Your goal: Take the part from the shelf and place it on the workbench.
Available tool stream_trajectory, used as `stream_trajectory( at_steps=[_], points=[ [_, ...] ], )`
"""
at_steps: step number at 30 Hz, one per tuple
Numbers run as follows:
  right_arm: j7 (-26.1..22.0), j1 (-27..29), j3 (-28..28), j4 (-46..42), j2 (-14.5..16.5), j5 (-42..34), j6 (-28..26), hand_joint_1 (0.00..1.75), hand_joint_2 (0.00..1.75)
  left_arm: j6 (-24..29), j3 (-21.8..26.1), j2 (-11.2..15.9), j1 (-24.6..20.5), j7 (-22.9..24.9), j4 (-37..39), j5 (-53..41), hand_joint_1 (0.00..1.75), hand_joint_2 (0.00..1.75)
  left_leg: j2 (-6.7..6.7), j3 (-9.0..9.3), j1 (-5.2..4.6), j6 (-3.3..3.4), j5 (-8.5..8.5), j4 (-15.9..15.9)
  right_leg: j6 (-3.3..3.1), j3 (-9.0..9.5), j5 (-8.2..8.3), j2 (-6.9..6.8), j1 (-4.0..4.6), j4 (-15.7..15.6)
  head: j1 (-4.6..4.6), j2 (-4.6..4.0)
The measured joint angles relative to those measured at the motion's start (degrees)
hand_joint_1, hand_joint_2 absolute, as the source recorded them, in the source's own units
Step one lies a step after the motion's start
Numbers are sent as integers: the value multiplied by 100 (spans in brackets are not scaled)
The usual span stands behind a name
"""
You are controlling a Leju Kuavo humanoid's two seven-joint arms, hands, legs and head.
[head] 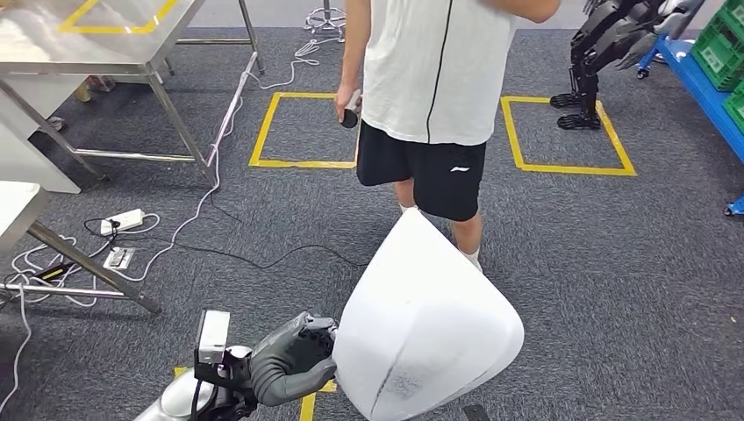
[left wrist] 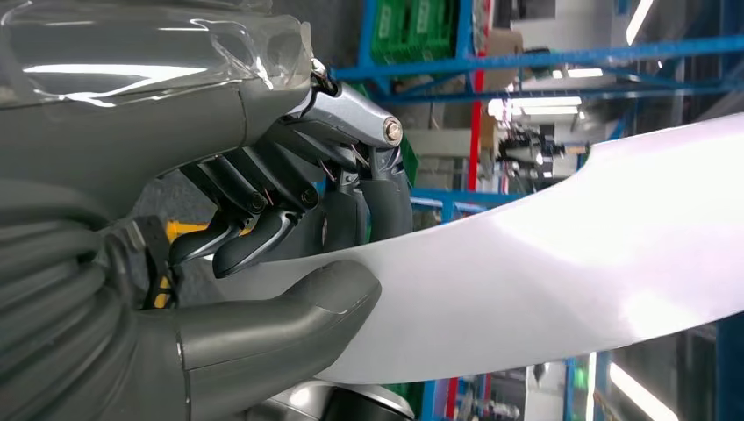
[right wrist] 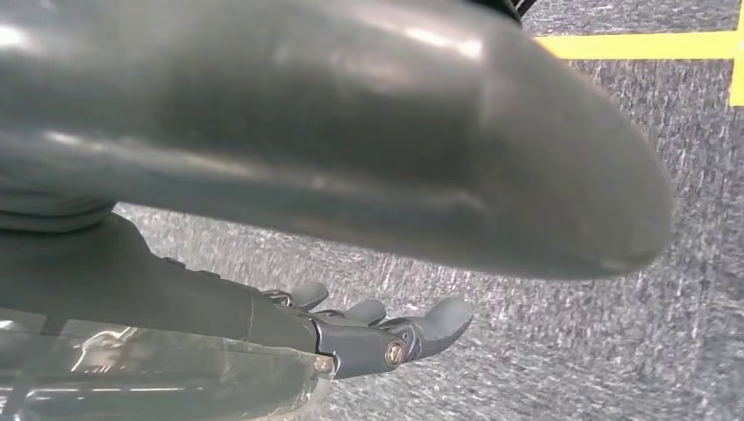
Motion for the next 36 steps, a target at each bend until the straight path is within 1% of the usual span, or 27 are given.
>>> stream_trajectory(
  at_steps=[1, 3, 5, 7, 8, 9, 11, 13, 14, 15, 16, 17, 18, 20, 22, 23, 25, 26, 27, 28, 29, 30, 31, 33, 34, 35, 36],
  points=[
    [1, -4, -1, -1, 5, -2, -1, 0, 0, 3, -10, 5, -3, 2, 5, 0, 175, 175, 54, 196, -7, 29, 185, -371, -2, 12, -10, -56, 9, 0, -1, 0],
    [1, -9, -2, -2, 19, -5, -1, 0, 0, 2, -21, 8, -23, 2, 6, 0, 175, 175, 306, 614, -53, 104, 448, -1158, 13, 40, -35, -151, 38, -1, 5, 0],
    [3, -9, -3, -4, 27, -8, -1, 0, 0, 2, -25, 8, -46, 1, 6, 1, 175, 175, 436, 761, -114, 159, 492, -1458, 56, 57, -62, -246, 57, -4, 12, 0],
    [5, -13, -4, -7, 41, -10, -1, 0, 0, 2, -27, 12, -52, 1, 5, 2, 175, 175, 305, 767, -123, 203, 524, -1504, 112, 67, -87, -336, 51, -13, 14, 0],
    [4, -16, -4, -9, 43, -8, -1, 0, 0, 2, -27, 14, -55, 1, 4, 3, 175, 175, 235, 791, -109, 228, 553, -1552, 132, 57, -116, -278, 41, 23, 20, 0],
    [3, -20, -5, -10, 46, -7, -2, 0, 0, 4, -28, 11, -63, 3, 3, 2, 175, 175, 165, 818, -89, 256, 588, -1598, 138, 7, -185, -156, 33, 144, 25, 0],
    [0, -15, -6, -11, 42, -6, -7, 0, 0, 34, -33, -8, -86, 7, 2, -3, 175, 175, 19, 850, -65, 288, 625, -1647, 110, -279, -452, 163, 15, 756, 45, 0],
    [-3, -2, -8, -10, 42, -8, -21, 0, 0, 102, -40, -24, -95, 13, 2, -16, 175, 175, -154, 849, -62, 296, 626, -1644, 111, -682, -698, 275, 4, 1505, 55, 0],
    [-7, -4, -12, -10, 39, -7, -28, 0, 0, 143, -45, -27, -94, 19, 2, -30, 175, 175, -244, 852, -59, 293, 624, -1642, 147, -786, -704, 285, -7, 1650, 55, 0],
    [-10, -16, -19, -10, 36, -3, -37, 0, 0, 174, -50, -28, -94, 26, 1, -46, 175, 175, -333, 858, -53, 284, 620, -1636, 205, -773, -609, 292, -24, 1551, 55, 0],
    [-14, -37, -25, -10, 31, 6, -45, 0, 0, 197, -54, -31, -93, 34, -2, -62, 175, 175, -415, 865, -43, 267, 610, -1623, 274, -644, -435, 317, -49, 1222, 55, 0],
    [-18, -62, -31, -10, 28, 16, -52, 0, 0, 216, -57, -33, -94, 44, -6, -83, 175, 175, -491, 862, -33, 239, 592, -1596, 342, -462, -241, 405, -87, 786, 58, 0],
    [-20, -88, -33, -11, 29, 29, -53, 0, 0, 230, -58, -33, -93, 55, -12, -99, 175, 175, -559, 849, -35, 199, 567, -1558, 368, -299, -87, 490, -110, 417, 63, 0],
    [-28, -138, -36, -13, 38, 52, -32, 0, 0, 249, -61, -32, -90, 78, -35, -125, 175, 175, -655, 806, -43, 128, 535, -1502, 316, -145, 47, 590, -117, 79, 63, 0],
    [-36, -171, -46, -18, 47, 69, 2, 0, 0, 250, -62, -18, -73, 97, -56, -135, 175, 175, -707, 783, -28, 85, 531, -1499, 207, -132, 57, 508, -92, 84, 52, 0],
    [-42, -178, -56, -20, 48, 74, 13, 0, 0, 247, -62, -5, -60, 101, -64, -137, 175, 175, -643, 771, -20, 65, 510, -1471, 170, -122, 60, 471, -90, 78, 49, 0],
    [-74, -181, -78, -23, 49, 85, 24, 0, 0, 231, -60, 24, -42, 104, -84, -139, 175, 175, -346, 627, -17, 24, 312, -1135, 87, -94, 51, 376, -82, 64, 27, 0],
    [-96, -170, -85, -23, 49, 90, 24, 0, 0, 223, -59, 34, -35, 104, -93, -140, 175, 175, -174, 460, -20, 11, 135, -780, 55, -83, 36, 320, -57, 65, 17, 0],
    [-115, -150, -89, -23, 49, 93, 24, 0, 0, 216, -58, 43, -29, 104, -98, -140, 175, 175, -77, 251, -17, 3, -51, -363, 23, -75, 20, 253, -31, 66, 7, 0],
    [-128, -127, -90, -23, 48, 94, 23, 0, 0, 212, -59, 50, -19, 104, -99, -139, 175, 175, -38, 55, -13, 4, -187, 10, 3, -70, 6, 182, -6, 66, 8, 0],
    [-135, -108, -91, -23, 46, 95, 22, 0, 0, 210, -60, 59, -8, 104, -99, -138, 175, 175, -25, -61, -14, 14, -224, 215, -13, -64, -6, 112, 16, 67, 8, 0],
    [-140, -97, -91, -23, 45, 97, 20, 0, 0, 209, -60, 70, 2, 104, -99, -138, 175, 175, -17, -59, -19, 37, -150, 187, -28, -54, -18, 48, 36, 67, 6, 0],
    [-148, -93, -92, -23, 49, 98, 18, 0, 0, 210, -60, 81, 8, 104, -99, -138, 175, 175, 13, 71, -32, 80, 20, -80, -40, -36, -32, -13, 56, 67, 6, 0],
    [-173, -93, -98, -23, 69, 99, 17, 0, 0, 229, -59, 94, 7, 109, -109, -143, 175, 175, 210, 497, -103, 204, 368, -888, -52, 12, -65, -120, 94, 61, 10, 0],
    [-188, -92, -103, -23, 80, 98, 20, 0, 0, 248, -60, 94, 0, 116, -119, -150, 175, 175, 313, 653, -146, 258, 460, -1190, -45, 28, -81, -167, 106, 57, 16, 0],
    [-199, -88, -109, -23, 90, 98, 25, 0, 0, 270, -61, 94, -7, 124, -129, -160, 175, 175, 376, 729, -185, 297, 485, -1346, -30, 39, -93, -219, 112, 52, 21, 0],
    [-208, -82, -113, -24, 100, 99, 30, 0, 0, 290, -62, 96, -13, 133, -138, -171, 175, 175, 375, 736, -210, 317, 467, -1383, -13, 47, -101, -274, 112, 42, 25, 0]
  ],
)
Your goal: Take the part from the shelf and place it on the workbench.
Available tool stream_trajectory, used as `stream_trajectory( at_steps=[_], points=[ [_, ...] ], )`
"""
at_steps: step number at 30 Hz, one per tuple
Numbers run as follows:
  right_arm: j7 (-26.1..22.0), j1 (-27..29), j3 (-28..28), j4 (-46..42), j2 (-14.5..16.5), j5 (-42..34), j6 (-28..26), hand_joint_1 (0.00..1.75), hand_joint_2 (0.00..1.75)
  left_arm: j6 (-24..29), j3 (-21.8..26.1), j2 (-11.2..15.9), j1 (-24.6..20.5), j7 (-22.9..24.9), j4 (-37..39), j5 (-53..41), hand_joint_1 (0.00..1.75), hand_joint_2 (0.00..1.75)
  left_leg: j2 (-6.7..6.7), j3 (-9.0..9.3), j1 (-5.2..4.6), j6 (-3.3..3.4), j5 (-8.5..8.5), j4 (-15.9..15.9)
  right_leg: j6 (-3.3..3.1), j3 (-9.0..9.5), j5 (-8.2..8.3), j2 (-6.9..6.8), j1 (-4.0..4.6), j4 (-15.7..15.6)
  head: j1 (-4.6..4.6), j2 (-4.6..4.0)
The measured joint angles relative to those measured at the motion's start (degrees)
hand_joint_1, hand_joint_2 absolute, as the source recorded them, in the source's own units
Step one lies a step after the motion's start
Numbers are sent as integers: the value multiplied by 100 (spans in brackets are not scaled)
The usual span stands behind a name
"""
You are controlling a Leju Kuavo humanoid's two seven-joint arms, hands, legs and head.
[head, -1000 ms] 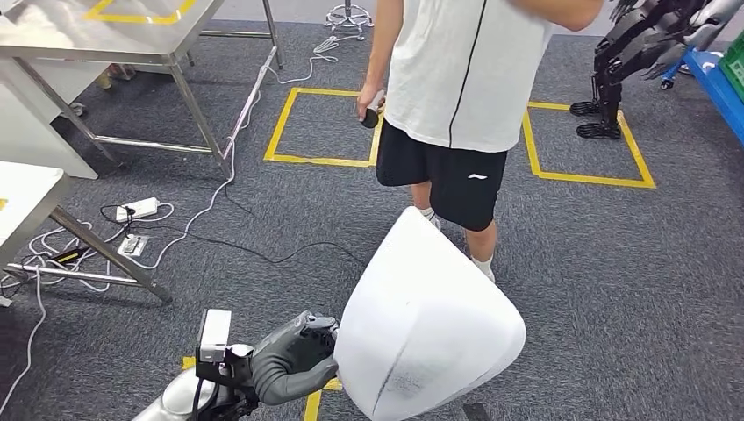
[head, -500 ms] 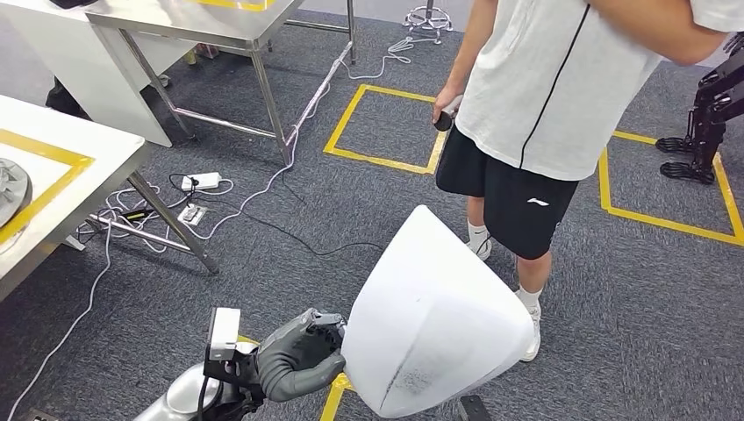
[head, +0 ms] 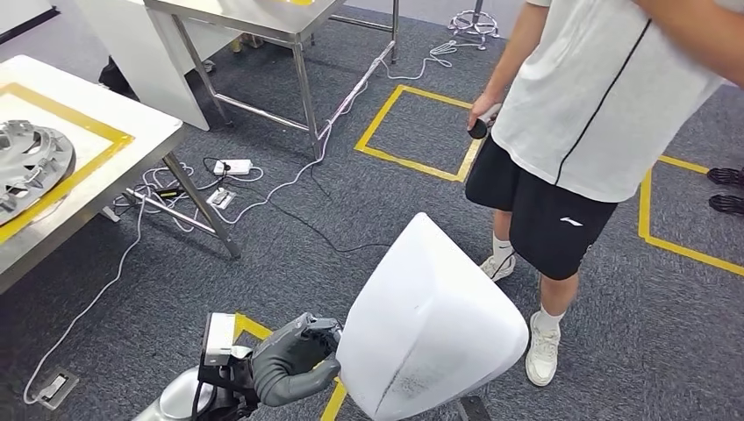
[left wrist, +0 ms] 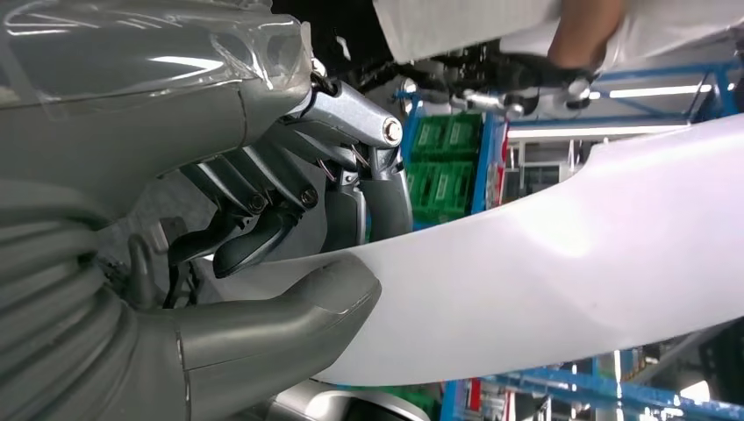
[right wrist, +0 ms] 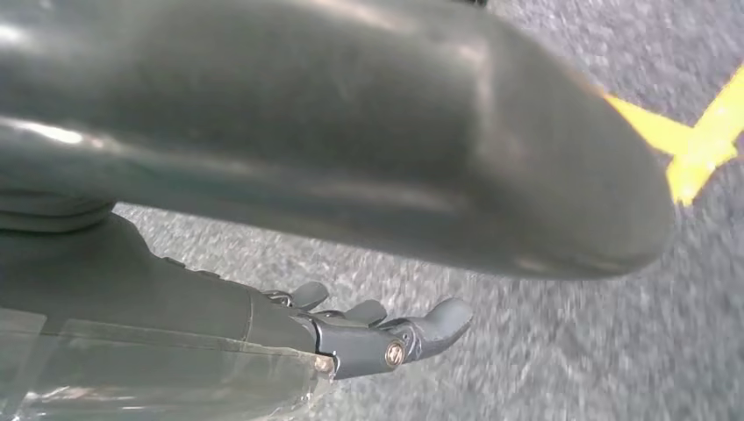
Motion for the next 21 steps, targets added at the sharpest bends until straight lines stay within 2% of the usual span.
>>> stream_trajectory(
  at_steps=[1, 2, 4, 6, 8, 9, 10, 12, 13, 14, 15, 17, 18, 19, 21],
  points=[
    [-7, 2, -4, -1, 8, 3, 4, 0, 0, 13, -1, 3, -2, 8, -10, -8, 175, 175, -64, 7, -13, 23, 20, -46, 21, 21, -5, -60, 3, -20, -1, 0],
    [-13, 5, -7, -1, 12, 9, 7, 0, 0, 21, -3, 7, 4, 13, -25, -15, 175, 175, -134, 45, 3, 35, 56, -111, 41, 33, -17, -52, 1, -24, 1, 0],
    [-32, 12, -10, 0, 7, 23, 8, 0, 0, 29, -7, 1, -1, 20, -55, -21, 175, 175, -271, 140, 60, 68, 139, -267, 49, -51, -137, 189, -7, 191, 8, 0],
    [-44, 41, -13, 3, -12, 35, 4, 0, 0, 37, -16, -25, -9, 22, -69, -23, 175, 175, -409, 184, 101, 80, 176, -328, 28, -378, -400, 482, -44, 842, 20, 0],
    [-48, 76, -13, 8, -30, 49, -4, 0, 0, 39, -31, -44, 8, 24, -71, -33, 175, 175, -572, 184, 110, 70, 174, -325, 69, -724, -569, 549, -93, 1456, 27, 0],
    [-51, 85, -13, 10, -40, 59, -9, 0, 0, 39, -37, -46, 19, 25, -71, -39, 175, 175, -657, 186, 120, 54, 171, -320, 126, -781, -532, 554, -123, 1499, 26, 0],
    [-55, 85, -14, 12, -47, 67, -12, 0, 0, 39, -41, -47, 26, 25, -71, -45, 175, 175, -742, 190, 138, 29, 164, -308, 204, -725, -405, 565, -155, 1315, 26, 0],
    [-63, 77, -16, 14, -55, 77, -15, 0, 0, 37, -43, -50, 34, 25, -78, -49, 175, 175, -898, 183, 176, -58, 121, -241, 362, -398, -51, 692, -224, 545, 29, 0],
    [-66, 72, -17, 14, -52, 78, -15, 0, 0, 35, -40, -52, 36, 20, -86, -50, 175, 175, -964, 163, 183, -109, 89, -187, 379, -256, 68, 759, -246, 244, 34, 0],
    [-68, 68, -19, 14, -48, 79, -15, 0, 0, 30, -34, -55, 40, 5, -100, -50, 175, 175, -1013, 139, 185, -152, 65, -144, 360, -173, 128, 808, -251, 73, 38, 0],
    [-70, 64, -20, 14, -44, 80, -15, 0, 0, 26, -24, -55, 48, -20, -118, -48, 175, 175, -1052, 115, 185, -182, 52, -120, 309, -158, 129, 812, -236, 53, 37, 0],
    [-75, 53, -26, 14, -43, 85, -14, 0, 0, 20, 18, -55, 73, -100, -159, -23, 175, 175, -1087, 88, 211, -212, 41, -105, 215, -144, 138, 732, -221, 50, 30, 0],
    [-80, 49, -33, 14, -46, 89, -14, 0, 0, 15, 49, -55, 83, -148, -186, 2, 175, 175, -1012, 67, 221, -227, 1, -51, 179, -135, 137, 695, -219, 47, 20, 0],
    [-86, 46, -40, 14, -48, 94, -15, 0, 0, 4, 83, -56, 85, -198, -215, 34, 175, 175, -878, 2, 227, -244, -92, 103, 139, -125, 133, 653, -215, 42, 10, 0],
    [-94, 55, -50, 14, -53, 111, -15, 0, 0, -23, 149, -69, 80, -292, -282, 109, 175, 175, -542, -307, 224, -271, -422, 760, 75, -108, 114, 554, -178, 39, -11, 0]
  ],
)
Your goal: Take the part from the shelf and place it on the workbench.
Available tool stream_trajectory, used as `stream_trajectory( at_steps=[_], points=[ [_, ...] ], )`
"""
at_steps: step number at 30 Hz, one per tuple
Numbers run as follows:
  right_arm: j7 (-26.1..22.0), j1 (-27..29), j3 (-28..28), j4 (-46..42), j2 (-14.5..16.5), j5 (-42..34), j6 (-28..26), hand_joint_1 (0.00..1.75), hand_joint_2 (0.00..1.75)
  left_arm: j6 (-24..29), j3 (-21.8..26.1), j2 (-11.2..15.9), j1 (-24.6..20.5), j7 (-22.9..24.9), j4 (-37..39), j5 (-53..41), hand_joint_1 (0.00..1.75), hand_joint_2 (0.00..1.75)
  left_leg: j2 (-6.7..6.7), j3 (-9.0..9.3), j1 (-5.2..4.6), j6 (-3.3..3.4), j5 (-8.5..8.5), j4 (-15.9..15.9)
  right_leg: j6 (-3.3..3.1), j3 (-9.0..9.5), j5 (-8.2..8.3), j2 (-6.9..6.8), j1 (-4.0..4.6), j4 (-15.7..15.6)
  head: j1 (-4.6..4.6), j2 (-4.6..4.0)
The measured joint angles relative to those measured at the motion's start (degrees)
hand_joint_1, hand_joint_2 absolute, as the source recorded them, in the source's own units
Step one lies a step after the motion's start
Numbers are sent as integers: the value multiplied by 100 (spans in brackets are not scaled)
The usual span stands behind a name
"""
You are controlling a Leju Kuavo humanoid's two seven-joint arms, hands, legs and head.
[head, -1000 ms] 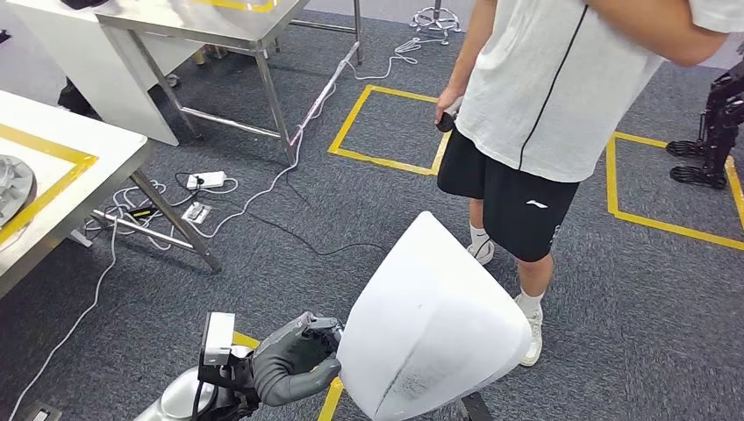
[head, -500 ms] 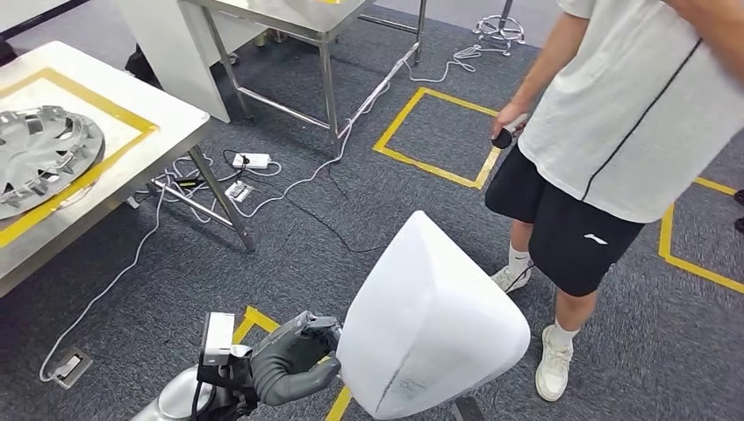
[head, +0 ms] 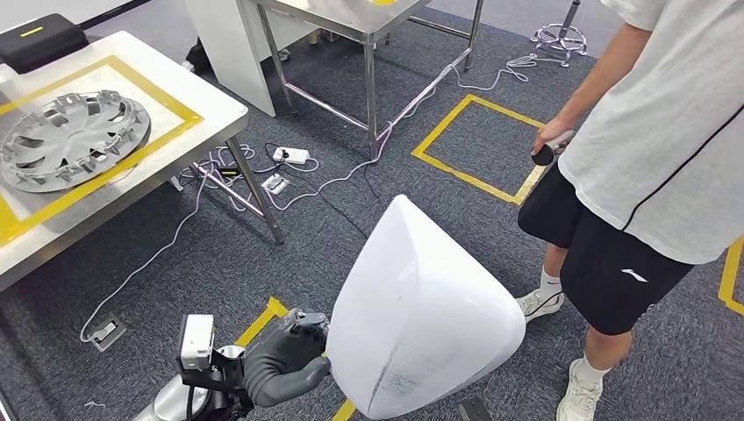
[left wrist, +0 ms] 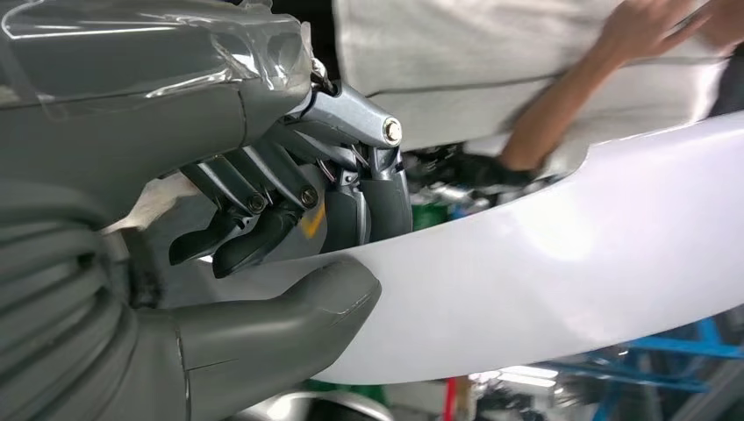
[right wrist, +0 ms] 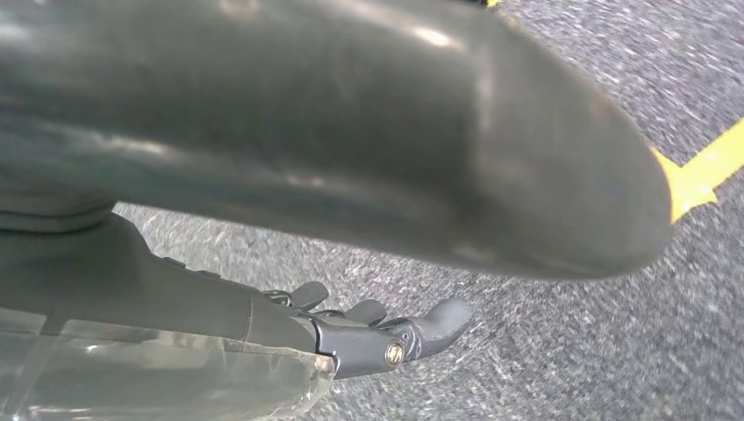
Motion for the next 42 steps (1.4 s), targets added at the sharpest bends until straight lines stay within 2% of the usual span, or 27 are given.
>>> stream_trajectory(
  at_steps=[2, 3, 4, 5, 7, 9, 11, 12, 14, 16, 17, 18, 19, 21, 22, 24, 26, 27, 29, 31, 33, 34, 35, 36, 38, 40, 42],
  points=[
    [-1, 16, -3, 1, -3, 17, -1, 0, 0, -32, 52, -18, 6, -73, -52, 76, 175, 175, 134, -385, 2, 2, -264, 730, -39, 7, -23, -129, 50, 3, -3, 0],
    [-1, 18, -4, 2, -5, 25, -2, 0, 0, -48, 77, -22, 10, -104, -78, 107, 175, 175, 151, -470, -2, 19, -261, 865, -55, 13, -35, -195, 73, 3, -4, 0],
    [-1, 15, -4, 2, -5, 34, -2, 0, 0, -62, 101, -25, 11, -130, -113, 137, 175, 175, 167, -427, -14, 55, -142, 747, -71, 26, -47, -259, 97, 2, -3, 0],
    [-1, 8, -4, 2, -3, 46, -2, 0, 0, -72, 125, -27, 10, -153, -151, 161, 175, 175, 201, -277, -35, 108, 43, 435, -82, 47, -63, -317, 119, 0, -4, 0],
    [-1, -7, -5, 2, 21, 73, -3, 0, 0, -78, 185, -35, -1, -195, -257, 215, 175, 175, 465, 129, -136, 269, 356, -360, -93, 91, -94, -426, 157, -10, 9, 0],
    [-1, -13, -7, 2, 42, 90, -4, 0, 0, -84, 235, -51, -24, -227, -354, 259, 175, 175, 645, 309, -232, 377, 428, -737, -71, 112, -118, -533, 161, -24, 17, 0],
    [1, -20, -7, 1, 61, 98, -4, 0, 0, -89, 263, -63, -32, -240, -421, 278, 175, 175, 524, 328, -260, 410, 448, -817, -27, 150, -127, -661, 160, -68, 8, 0],
    [1, -28, -7, 1, 65, 102, -4, 0, 0, -91, 274, -68, -25, -244, -451, 282, 175, 175, 446, 374, -246, 410, 490, -895, -8, 165, -143, -649, 163, -67, 7, 0],
    [-3, -43, -7, 1, 57, 106, -4, 0, 0, -91, 293, -96, -43, -251, -495, 286, 175, 175, 294, 480, -182, 412, 586, -1063, -3, 50, -286, -379, 155, 218, 17, 0],
    [-4, -28, -7, 2, 37, 107, -4, 0, 0, -86, 297, -143, -65, -254, -503, 287, 175, 175, 136, 516, -134, 410, 626, -1124, -20, -319, -557, -64, 118, 941, 30, 0],
    [-3, -14, -7, 2, 26, 107, -4, 0, 0, -85, 294, -161, -62, -251, -503, 285, 175, 175, 45, 515, -127, 405, 624, -1124, -6, -521, -659, -7, 103, 1295, 38, 0],
    [-2, -2, -7, 3, 14, 108, -4, 0, 0, -81, 289, -168, -53, -248, -503, 284, 175, 175, -46, 517, -121, 394, 620, -1120, 34, -647, -676, 6, 81, 1471, 38, 0],
    [-1, 5, -7, 3, 2, 110, -4, 0, 0, -79, 284, -171, -45, -244, -503, 282, 175, 175, -138, 520, -110, 377, 612, -1110, 98, -675, -598, 12, 56, 1434, 38, 0],
    [-1, 2, -7, 4, -16, 116, -4, 0, 0, -74, 276, -171, -36, -240, -503, 282, 175, 175, -305, 523, -76, 310, 574, -1055, 260, -405, -219, 98, -10, 714, 39, 0],
    [-1, -1, -7, 4, -20, 120, -1, 0, 0, -74, 274, -169, -31, -240, -503, 282, 175, 175, -376, 510, -72, 260, 542, -1006, 302, -243, -52, 173, -28, 332, 42, 0],
    [-1, -3, -7, 4, -21, 129, 9, 0, 0, -75, 272, -165, -14, -240, -503, 279, 175, 175, -477, 468, -71, 172, 489, -925, 263, -62, 97, 258, -37, -51, 42, 0],
    [1, -5, -7, 3, -19, 137, 15, 0, 0, -76, 271, -153, 16, -240, -502, 271, 175, 175, -537, 435, -58, 125, 473, -904, 153, -46, 100, 188, -20, -51, 35, 0],
    [3, -8, -7, 3, -20, 139, 15, 0, 0, -76, 272, -144, 30, -241, -502, 267, 175, 175, -492, 423, -50, 107, 454, -879, 117, -39, 102, 153, -23, -55, 32, 0],
    [5, -11, -7, 3, -20, 151, 15, 0, 0, -79, 274, -127, 41, -242, -502, 264, 175, 175, -229, 301, -42, 58, 278, -587, 38, -13, 93, 67, -32, -66, 7, 0],
    [8, 4, -7, 4, -21, 168, 15, 0, 0, -88, 272, -119, 44, -244, -502, 261, 175, 175, 61, -58, -32, 13, -72, 145, -28, 6, 65, -37, 2, -67, -15, 0],
    [11, 17, -7, 4, -25, 177, 15, 0, 0, -93, 269, -110, 59, -245, -501, 259, 175, 175, 142, -418, -20, -3, -270, 786, -63, 16, 39, -167, 36, -66, -15, 0],
    [13, 17, -7, 4, -27, 180, 15, 0, 0, -93, 269, -106, 66, -245, -501, 259, 175, 175, 155, -453, -21, 7, -210, 809, -71, 25, 26, -228, 50, -66, -15, 0],
    [15, 11, -7, 4, -27, 184, 15, 0, 0, -94, 269, -101, 70, -247, -501, 258, 175, 175, 174, -367, -26, 34, -49, 602, -77, 43, 11, -290, 66, -67, -15, 0],
    [16, 4, -7, 4, -25, 187, 15, 0, 0, -95, 271, -97, 72, -250, -501, 258, 175, 175, 233, -171, -44, 85, 168, 201, -80, 68, -6, -346, 82, -68, -16, 0],
    [16, -8, -7, 2, -6, 190, 14, 0, 0, -103, 274, -95, 65, -256, -502, 258, 175, 175, 473, 209, -121, 212, 443, -555, -63, 113, -44, -446, 115, -72, -5, 0],
    [23, -12, -7, 1, 12, 189, 14, 0, 0, -110, 276, -91, 59, -262, -504, 258, 175, 175, 583, 322, -190, 287, 467, -811, -25, 132, -71, -553, 132, -82, 4, 0],
    [31, -24, -5, 1, 25, 190, 15, 0, 0, -110, 277, -81, 66, -264, -514, 257, 175, 175, 445, 347, -175, 310, 504, -890, 16, 157, -94, -655, 143, -102, 2, 0]
  ],
)
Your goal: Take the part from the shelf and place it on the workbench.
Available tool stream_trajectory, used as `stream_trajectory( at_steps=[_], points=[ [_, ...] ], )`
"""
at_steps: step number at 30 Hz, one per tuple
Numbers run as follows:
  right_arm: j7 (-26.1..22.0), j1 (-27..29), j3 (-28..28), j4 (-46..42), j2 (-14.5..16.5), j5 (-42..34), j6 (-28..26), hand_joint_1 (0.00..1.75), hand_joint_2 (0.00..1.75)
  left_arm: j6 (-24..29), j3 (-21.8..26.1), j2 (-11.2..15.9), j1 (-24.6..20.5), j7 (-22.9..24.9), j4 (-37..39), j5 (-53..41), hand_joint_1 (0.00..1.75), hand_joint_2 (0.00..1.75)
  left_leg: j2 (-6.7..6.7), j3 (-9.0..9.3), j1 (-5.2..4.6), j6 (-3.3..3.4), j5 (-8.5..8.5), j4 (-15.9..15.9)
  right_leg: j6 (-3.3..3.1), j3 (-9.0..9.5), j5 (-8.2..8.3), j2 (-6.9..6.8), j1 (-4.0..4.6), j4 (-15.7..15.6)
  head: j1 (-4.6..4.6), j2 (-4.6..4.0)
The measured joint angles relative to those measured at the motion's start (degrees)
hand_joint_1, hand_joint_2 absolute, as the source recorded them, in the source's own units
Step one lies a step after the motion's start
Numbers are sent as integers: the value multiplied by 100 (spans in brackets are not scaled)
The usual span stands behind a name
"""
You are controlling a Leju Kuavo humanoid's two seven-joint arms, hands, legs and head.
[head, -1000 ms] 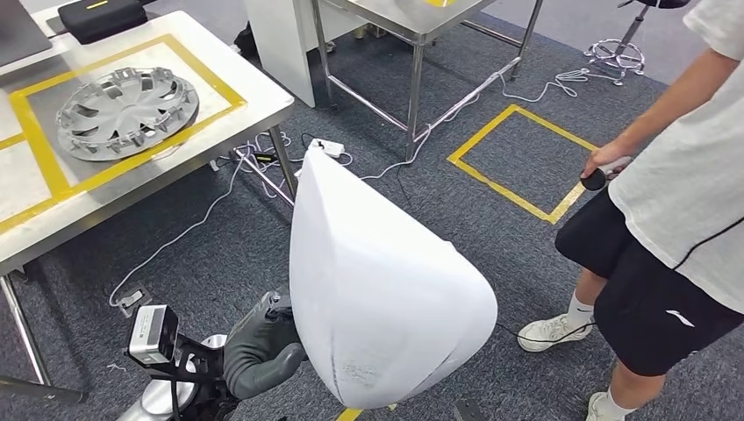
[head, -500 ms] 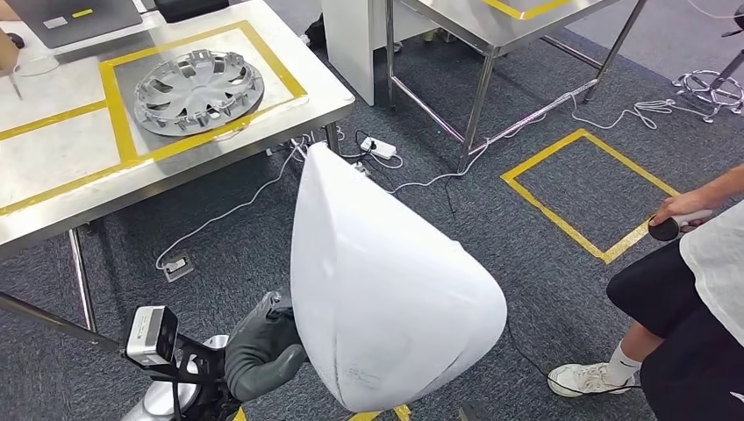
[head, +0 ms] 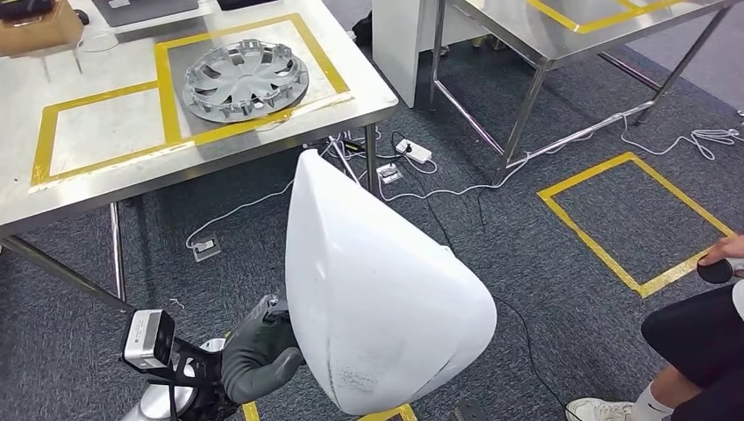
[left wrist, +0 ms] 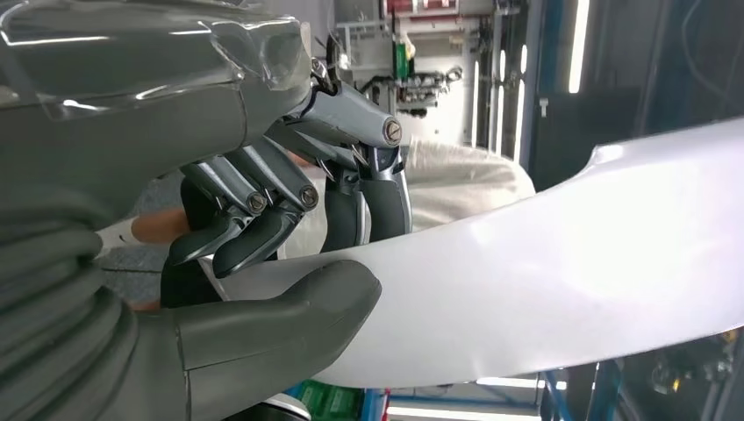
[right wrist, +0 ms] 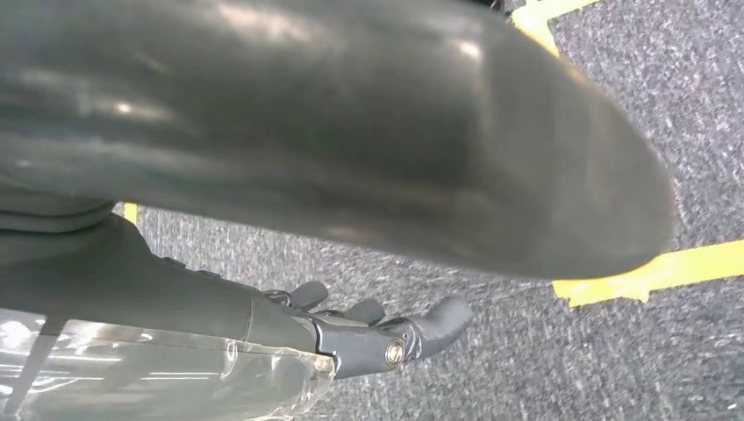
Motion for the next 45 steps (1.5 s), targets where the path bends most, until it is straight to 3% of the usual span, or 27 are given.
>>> stream_trajectory(
  at_steps=[2, 4, 6, 7, 8, 10, 11, 13, 15, 17, 19, 21, 22, 23, 24, 25, 27, 30, 33, 36, 37, 38, 39, 41, 42, 43, 45],
  points=[
    [1, -16, 1, -1, -5, 2, -3, 0, 0, -6, 0, 4, -1, -5, -14, -4, 175, 175, -143, 100, 50, 25, 69, -146, 14, -55, -113, 201, 0, 181, 13, 0],
    [8, -13, 1, -1, -27, 2, -11, 0, 0, -18, -4, -9, -9, -11, -19, -19, 175, 175, -294, 164, 78, 40, 105, -220, -10, -359, -376, 543, -23, 814, 33, 0],
    [25, 9, 1, 1, -42, 2, -16, 0, 0, -31, -15, -22, -3, -11, -14, -35, 175, 175, -469, 159, 87, 41, 106, -213, 7, -740, -576, 653, -51, 1484, 40, 0],
    [34, 17, 0, 1, -53, 1, -19, 0, 0, -39, -23, -24, 2, -11, -9, -39, 175, 175, -561, 159, 91, 33, 102, -206, 54, -822, -555, 660, -72, 1571, 39, 0],
    [40, 19, -1, 1, -61, 2, -21, 0, 0, -46, -31, -24, 4, -11, -6, -45, 175, 175, -647, 160, 101, 19, 94, -194, 121, -788, -436, 667, -96, 1424, 39, 0],
    [46, 12, -2, 1, -74, 2, -24, 0, 0, -59, -43, -26, 6, -12, -2, -62, 175, 175, -804, 156, 128, -50, 50, -131, 269, -469, -58, 781, -167, 650, 42, 0],
    [47, 13, -2, 1, -72, 2, -23, 0, 0, -63, -47, -27, 5, -13, -2, -69, 175, 175, -861, 138, 128, -94, 17, -77, 295, -328, 78, 859, -192, 316, 48, 0],
    [50, 4, -2, 0, -60, -4, -23, 0, 0, -69, -56, -28, 4, -21, -1, -78, 175, 175, -933, 86, 120, -169, -32, -4, 242, -221, 160, 968, -199, 71, 53, 0],
    [50, -11, -9, -1, -51, -27, -17, 0, 0, -69, -69, -22, 3, -39, 0, -89, 175, 175, -959, 59, 132, -204, -51, 10, 144, -218, 156, 936, -192, 87, 44, 0],
    [45, -15, -27, -3, -52, -56, -8, 0, 0, -69, -84, -10, -13, -58, 2, -101, 175, 175, -748, -4, 144, -246, -149, 173, 77, -192, 150, 898, -202, 82, 21, 0],
    [40, -5, -52, -4, -55, -84, -2, 0, 0, -72, -101, -2, -49, -68, 2, -108, 175, 175, -428, -275, 151, -292, -428, 747, 25, -158, 128, 846, -176, 78, -9, 0],
    [36, 21, -77, -4, -55, -104, -3, 0, 0, -76, -123, 2, -71, -72, 5, -104, 175, 175, -304, -675, 163, -307, -689, 1479, -15, -137, 99, 779, -133, 80, -22, 0],
    [32, 32, -87, -4, -57, -110, -7, 0, 0, -78, -135, 5, -72, -74, 10, -100, 175, 175, -291, -792, 161, -294, -690, 1649, -32, -124, 85, 748, -112, 80, -23, 0],
    [26, 37, -97, -4, -57, -113, -12, 0, 0, -78, -144, 8, -74, -75, 16, -96, 175, 175, -288, -794, 156, -265, -581, 1592, -47, -107, 71, 728, -92, 80, -23, 0],
    [19, 37, -104, -4, -55, -114, -17, 0, 0, -79, -151, 10, -78, -78, 21, -92, 175, 175, -288, -682, 142, -214, -383, 1316, -58, -83, 57, 717, -68, 79, -23, 0],
    [10, 34, -109, -4, -49, -114, -22, 0, 0, -79, -156, 12, -90, -83, 23, -89, 175, 175, -282, -499, 113, -134, -169, 911, -69, -59, 41, 711, -54, 74, -22, 0],
    [-1, 23, -117, -7, -24, -109, -31, 0, 0, -83, -164, 14, -126, -99, 26, -83, 175, 175, -245, -197, 47, 10, 51, 294, -62, -36, 16, 698, -24, 64, -4, 0],
    [-2, 18, -126, -10, 8, -51, -39, 0, 0, -97, -179, 21, -161, -117, 26, -77, 175, 175, -246, -104, -23, 92, 48, 71, 0, -12, 4, 644, -36, 9, 2, 0],
    [18, 4, -125, -10, 1, 40, -42, 0, 0, -106, -194, 13, -174, -127, 23, -86, 175, 175, -320, 81, 31, 115, 144, -196, 33, -94, -111, 632, -19, 223, 9, 0],
    [44, -2, -124, -10, -36, 98, -45, 0, 0, -110, -210, 2, -181, -135, 31, -102, 175, 175, -437, 138, 65, 111, 165, -259, 48, -672, -470, 660, -66, 1256, 20, 0],
    [54, 1, -124, -10, -49, 105, -45, 0, 0, -111, -216, 2, -176, -136, 36, -111, 175, 175, -489, 137, 71, 100, 157, -254, 83, -833, -522, 661, -92, 1502, 20, 0],
    [61, 3, -124, -10, -62, 111, -46, 0, 0, -108, -222, 3, -171, -138, 40, -121, 175, 175, -550, 137, 84, 83, 147, -243, 147, -884, -477, 662, -122, 1528, 19, 0],
    [64, 2, -124, -10, -70, 116, -47, 0, 0, -103, -225, 3, -169, -141, 44, -131, 175, 175, -615, 138, 105, 52, 129, -216, 235, -798, -331, 673, -156, 1298, 20, 0],
    [65, -8, -122, -10, -78, 131, -49, 0, 0, -93, -226, 6, -164, -151, 48, -146, 175, 175, -744, 116, 138, -54, 62, -108, 395, -440, 19, 793, -227, 524, 28, 0],
    [66, -17, -122, -10, -74, 139, -50, 0, 0, -90, -225, 6, -161, -157, 47, -152, 175, 175, -795, 87, 143, -112, 19, -34, 399, -301, 117, 861, -248, 249, 32, 0],
    [71, -25, -121, -10, -70, 149, -50, 0, 0, -88, -223, 8, -157, -169, 47, -159, 175, 175, -834, 55, 141, -157, -13, 20, 360, -235, 144, 912, -253, 127, 32, 0],
    [87, -40, -120, -11, -66, 175, -49, 0, 0, -86, -215, 17, -138, -190, 46, -177, 175, 175, -892, 10, 152, -202, -34, 60, 222, -223, 131, 888, -235, 130, 20, 0]
  ],
)
